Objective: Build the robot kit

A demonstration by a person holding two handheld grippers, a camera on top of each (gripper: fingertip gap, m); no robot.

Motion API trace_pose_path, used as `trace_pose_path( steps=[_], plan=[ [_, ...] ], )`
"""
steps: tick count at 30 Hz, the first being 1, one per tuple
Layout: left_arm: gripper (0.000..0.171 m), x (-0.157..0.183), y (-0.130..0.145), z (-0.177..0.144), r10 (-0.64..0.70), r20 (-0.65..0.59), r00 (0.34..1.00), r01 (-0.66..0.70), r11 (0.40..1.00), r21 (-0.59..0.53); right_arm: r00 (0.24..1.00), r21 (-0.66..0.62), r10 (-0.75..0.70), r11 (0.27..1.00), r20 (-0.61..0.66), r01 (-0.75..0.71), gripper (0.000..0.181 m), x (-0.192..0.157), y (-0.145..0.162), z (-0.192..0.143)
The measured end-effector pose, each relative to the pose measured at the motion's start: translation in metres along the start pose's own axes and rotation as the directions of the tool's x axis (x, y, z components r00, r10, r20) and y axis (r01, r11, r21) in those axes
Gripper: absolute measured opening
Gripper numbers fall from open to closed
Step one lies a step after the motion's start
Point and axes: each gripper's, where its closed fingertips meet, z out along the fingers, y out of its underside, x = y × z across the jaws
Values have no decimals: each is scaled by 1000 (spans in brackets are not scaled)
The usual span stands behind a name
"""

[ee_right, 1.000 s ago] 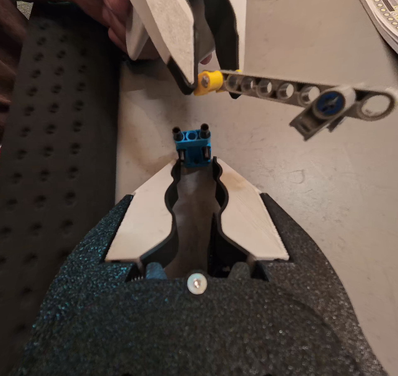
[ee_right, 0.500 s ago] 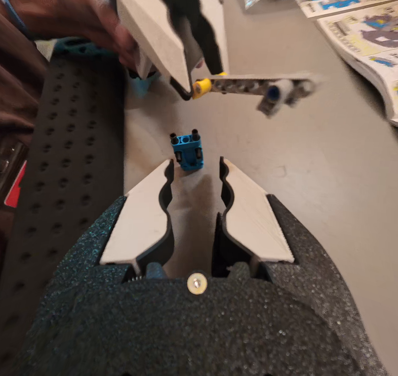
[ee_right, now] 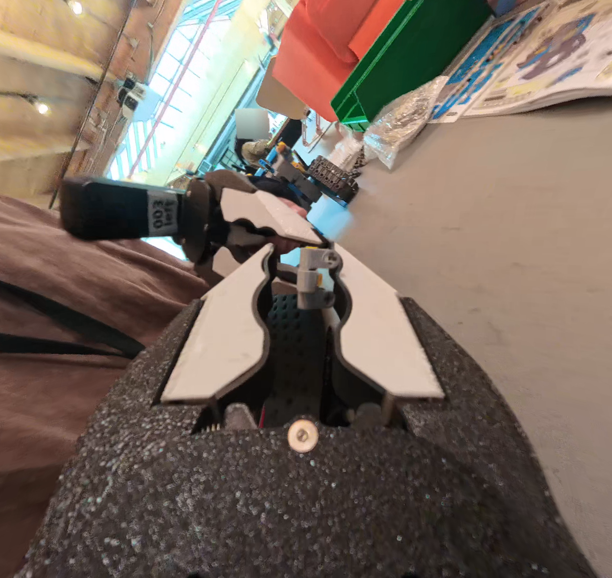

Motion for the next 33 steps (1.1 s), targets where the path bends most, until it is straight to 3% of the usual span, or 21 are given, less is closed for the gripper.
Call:
trace_pose_path(
  steps=[3, 12, 15, 21, 24, 27, 30, 33],
  plan=[
    [23, 2, -1, 3, 22, 6, 1000, -21, 999, -24, 998, -9, -16, 1000, -57, 16, 13, 9, 3, -3],
    [23, 3, 10, 2, -16, 17, 1000, 17, 997, -79, 993, -60, 115, 991, -35, -117, 11, 14, 17, 1],
    [23, 3, 7, -1, -33, 0, 999, 33, 997, -73, 994, 13, 107, 994, -25, -107, 9, 12, 8, 2],
    [23, 6, 10, 0, -55, -18, 998, 54, 995, -86, 986, -24, 167, 986, -18, -167, 8, 13, 13, 4],
    [26, 7, 5, -5, -234, -59, 970, 234, 972, -13, 966, -42, 256, 966, 32, -254, 8, 11, 15, 1],
    [46, 13, 24, -14, -400, -133, 907, 400, 916, -25, 949, -96, 316, 944, -16, -316, 8, 22, 26, -3],
    [52, 25, 48, -11, -455, -163, 876, 449, 891, -73, 919, -137, 393, 910, -18, -391, 7, 25, 32, -1],
    [52, 35, 52, 1, -456, -167, 874, 449, 890, -81, 895, -164, 445, 883, -11, -441, 7, 26, 34, 6]
  ],
)
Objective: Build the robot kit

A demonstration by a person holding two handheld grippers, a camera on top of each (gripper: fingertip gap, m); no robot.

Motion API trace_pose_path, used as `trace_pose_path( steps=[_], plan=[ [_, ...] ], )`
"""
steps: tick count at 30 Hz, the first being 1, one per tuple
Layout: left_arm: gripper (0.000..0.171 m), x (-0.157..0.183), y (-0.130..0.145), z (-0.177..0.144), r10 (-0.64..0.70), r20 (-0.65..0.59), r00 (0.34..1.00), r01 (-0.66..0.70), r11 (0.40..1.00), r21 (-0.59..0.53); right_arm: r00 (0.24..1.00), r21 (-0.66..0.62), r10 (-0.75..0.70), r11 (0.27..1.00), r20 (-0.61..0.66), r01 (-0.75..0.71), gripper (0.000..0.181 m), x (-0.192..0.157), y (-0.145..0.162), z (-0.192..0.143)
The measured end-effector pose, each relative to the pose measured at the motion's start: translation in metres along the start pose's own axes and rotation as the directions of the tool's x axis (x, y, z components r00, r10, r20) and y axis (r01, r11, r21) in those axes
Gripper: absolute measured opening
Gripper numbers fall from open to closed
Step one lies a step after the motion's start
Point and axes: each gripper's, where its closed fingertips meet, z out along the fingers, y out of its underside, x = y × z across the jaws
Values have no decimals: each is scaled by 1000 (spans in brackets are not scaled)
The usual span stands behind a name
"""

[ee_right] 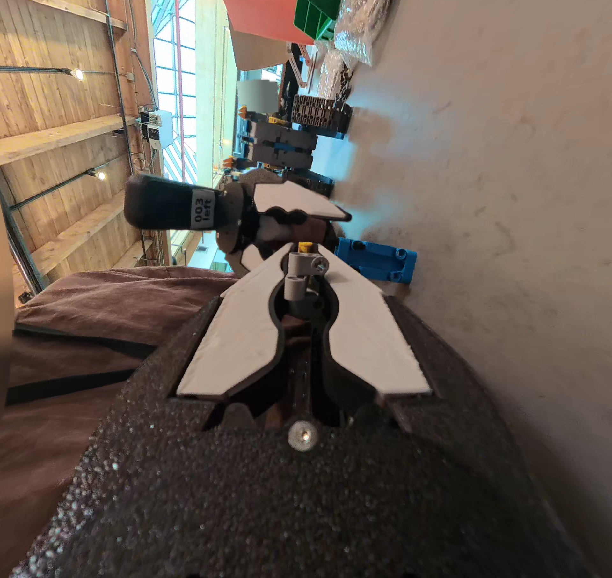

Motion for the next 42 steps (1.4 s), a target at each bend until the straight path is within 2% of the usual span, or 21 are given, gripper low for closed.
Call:
trace_pose_path(
  steps=[4, 8, 16, 25, 38, 42],
  plan=[
    [46, -2, -3, 14, -6, 51, 999, 4, 1000, 29, 999, -22, 11, 1000, -30, -12, 7, 2, 0, 7],
    [25, -2, -2, 21, 0, 69, 998, -4, 998, 63, 999, -3, 28, 1000, -38, -28, 8, 5, -2, 6],
    [24, -4, -3, 21, 14, 87, 996, -20, 997, 71, 997, 2, 72, 997, -28, -72, 8, 10, 1, 6],
    [24, -5, -3, 21, 24, 99, 995, -32, 997, 73, 989, -70, -28, 997, -148, 18, 9, 13, 3, 8],
    [24, -5, -2, 20, 45, 120, 992, -54, 996, 72, 993, -145, 87, 985, -79, -98, 8, 15, 5, 9],
    [25, -5, -2, 20, 56, 129, 990, -65, 995, 70, 987, -214, 56, 973, -151, -88, 10, 16, 6, 9]
  ],
)
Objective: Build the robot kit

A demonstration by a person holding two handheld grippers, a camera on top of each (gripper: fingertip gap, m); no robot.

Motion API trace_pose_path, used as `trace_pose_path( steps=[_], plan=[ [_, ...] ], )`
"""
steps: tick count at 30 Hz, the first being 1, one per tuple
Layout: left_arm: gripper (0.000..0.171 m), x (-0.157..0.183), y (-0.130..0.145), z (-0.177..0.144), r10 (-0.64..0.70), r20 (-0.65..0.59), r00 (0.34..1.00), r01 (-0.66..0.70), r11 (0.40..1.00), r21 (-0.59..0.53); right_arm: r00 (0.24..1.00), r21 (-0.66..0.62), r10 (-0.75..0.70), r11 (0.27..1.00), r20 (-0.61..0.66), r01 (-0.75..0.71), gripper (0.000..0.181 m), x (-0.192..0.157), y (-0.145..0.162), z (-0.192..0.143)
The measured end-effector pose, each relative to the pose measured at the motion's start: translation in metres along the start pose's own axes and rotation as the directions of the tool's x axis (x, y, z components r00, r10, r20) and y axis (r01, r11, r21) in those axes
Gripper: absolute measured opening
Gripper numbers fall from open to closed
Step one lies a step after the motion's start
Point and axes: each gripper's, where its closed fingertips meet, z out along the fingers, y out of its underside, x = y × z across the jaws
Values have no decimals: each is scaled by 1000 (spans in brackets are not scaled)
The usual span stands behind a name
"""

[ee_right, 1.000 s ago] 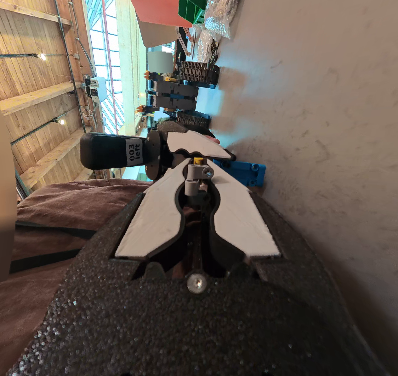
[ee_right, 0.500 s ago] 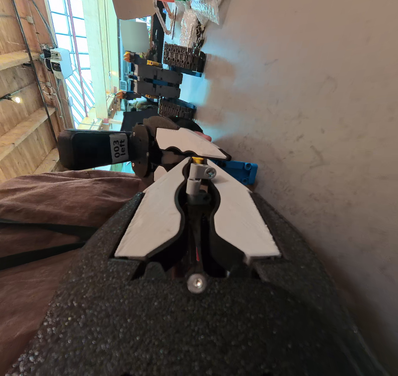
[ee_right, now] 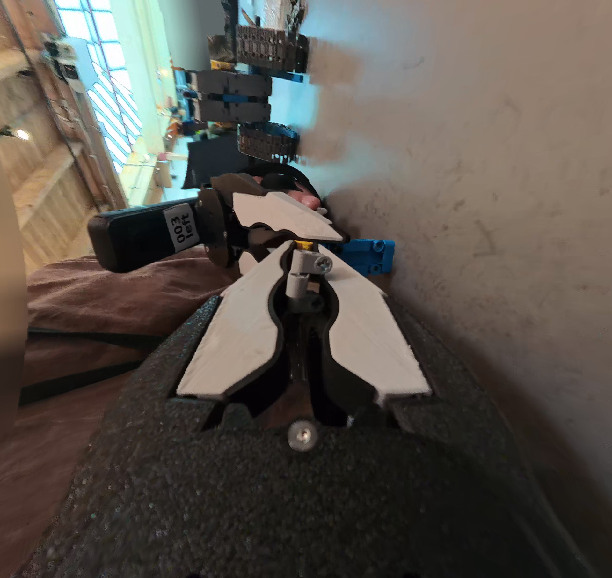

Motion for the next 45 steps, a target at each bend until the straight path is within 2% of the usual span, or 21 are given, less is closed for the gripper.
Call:
trace_pose_path(
  steps=[3, 6, 9, 11, 20, 30, 33, 45],
  plan=[
    [25, 0, 0, 0, -6, -1, 1000, 6, 1000, 0, 1000, 0, 17, 1000, -5, -17, 10, 0, 0, 0],
    [24, 0, 0, 0, -23, -12, 1000, 23, 1000, 3, 997, 42, -49, 998, -64, 52, 8, 0, 1, 0],
    [24, 0, 0, 0, -27, -23, 999, 28, 1000, 4, 1000, 126, -14, 992, -20, 17, 10, 1, 1, 0],
    [24, 1, 0, 0, -28, -30, 999, 28, 1000, 5, 1000, 139, -26, 990, -18, 28, 10, 0, 0, -1],
    [25, 2, -1, 0, -25, -32, 999, 26, 1000, 6, 997, 133, -66, 989, -35, 70, 17, 0, -1, -2],
    [24, 2, -1, 0, -22, -33, 999, 23, 1000, 7, 999, 116, -29, 993, 35, 25, 24, -4, 6, -3],
    [25, 2, -1, 0, -22, -34, 999, 22, 1000, 7, 997, 119, -5, 993, 81, -5, 22, -7, 8, -5],
    [24, 3, -1, 0, -13, -36, 999, 13, 1000, 9, 998, 73, -35, 997, 57, 30, 10, -3, 17, -5]
  ],
)
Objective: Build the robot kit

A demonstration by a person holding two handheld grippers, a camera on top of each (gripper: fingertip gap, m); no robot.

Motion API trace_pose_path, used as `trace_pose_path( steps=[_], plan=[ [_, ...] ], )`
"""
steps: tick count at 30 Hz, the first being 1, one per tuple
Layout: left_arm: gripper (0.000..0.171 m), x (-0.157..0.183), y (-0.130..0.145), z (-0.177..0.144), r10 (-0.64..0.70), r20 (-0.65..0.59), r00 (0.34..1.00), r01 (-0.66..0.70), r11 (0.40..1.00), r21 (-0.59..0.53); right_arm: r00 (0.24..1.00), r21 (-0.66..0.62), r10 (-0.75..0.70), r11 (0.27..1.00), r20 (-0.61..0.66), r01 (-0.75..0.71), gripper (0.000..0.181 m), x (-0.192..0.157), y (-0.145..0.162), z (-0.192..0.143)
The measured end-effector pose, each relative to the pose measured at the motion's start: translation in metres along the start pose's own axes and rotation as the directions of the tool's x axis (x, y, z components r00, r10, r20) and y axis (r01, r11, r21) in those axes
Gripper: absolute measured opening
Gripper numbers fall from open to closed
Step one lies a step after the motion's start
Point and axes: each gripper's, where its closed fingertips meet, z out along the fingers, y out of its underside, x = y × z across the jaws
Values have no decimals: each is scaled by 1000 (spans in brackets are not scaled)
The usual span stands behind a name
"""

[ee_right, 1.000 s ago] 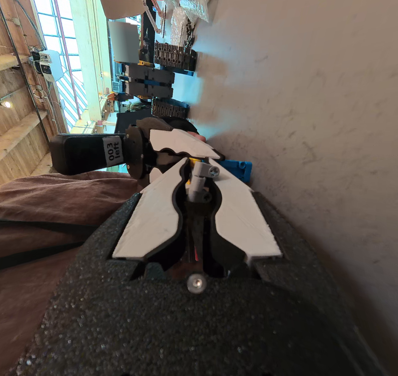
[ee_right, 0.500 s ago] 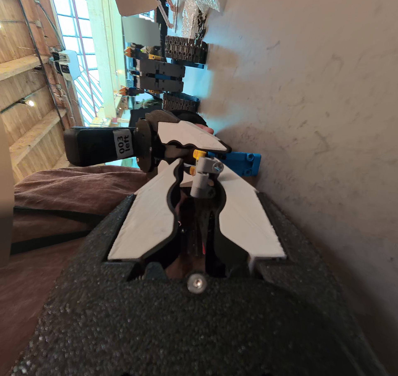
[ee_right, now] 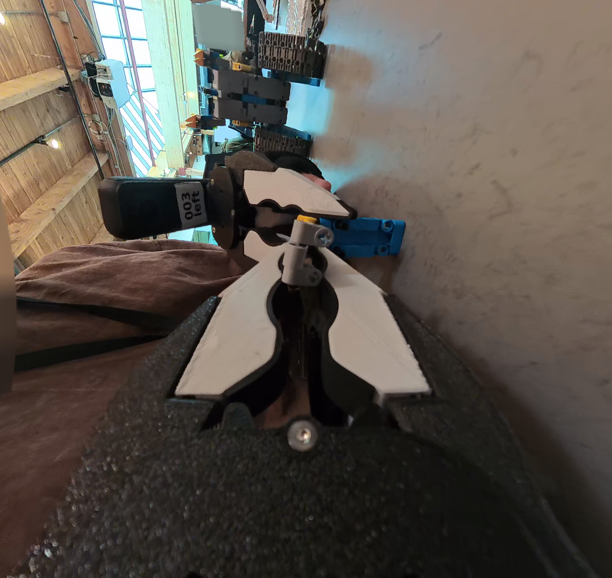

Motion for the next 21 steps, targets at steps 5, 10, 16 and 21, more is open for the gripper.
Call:
trace_pose_path(
  steps=[5, 10, 16, 21],
  plan=[
    [24, -3, 1, 0, -33, -4, 999, 33, 999, -3, 998, -11, -44, 999, -48, 43, 8, 4, -1, 2],
    [24, -2, 1, 0, -21, 0, 1000, 21, 1000, -3, 996, -11, -62, 998, -71, 61, 9, 4, -1, 2],
    [25, -1, 1, 0, -19, -8, 1000, 19, 1000, -2, 982, 40, -152, 987, -112, 158, 31, 5, -9, -8],
    [24, -1, 1, 1, -30, -15, 999, 30, 1000, -3, 795, 36, -445, 864, -411, 502, 17, 8, -35, -46]
  ],
)
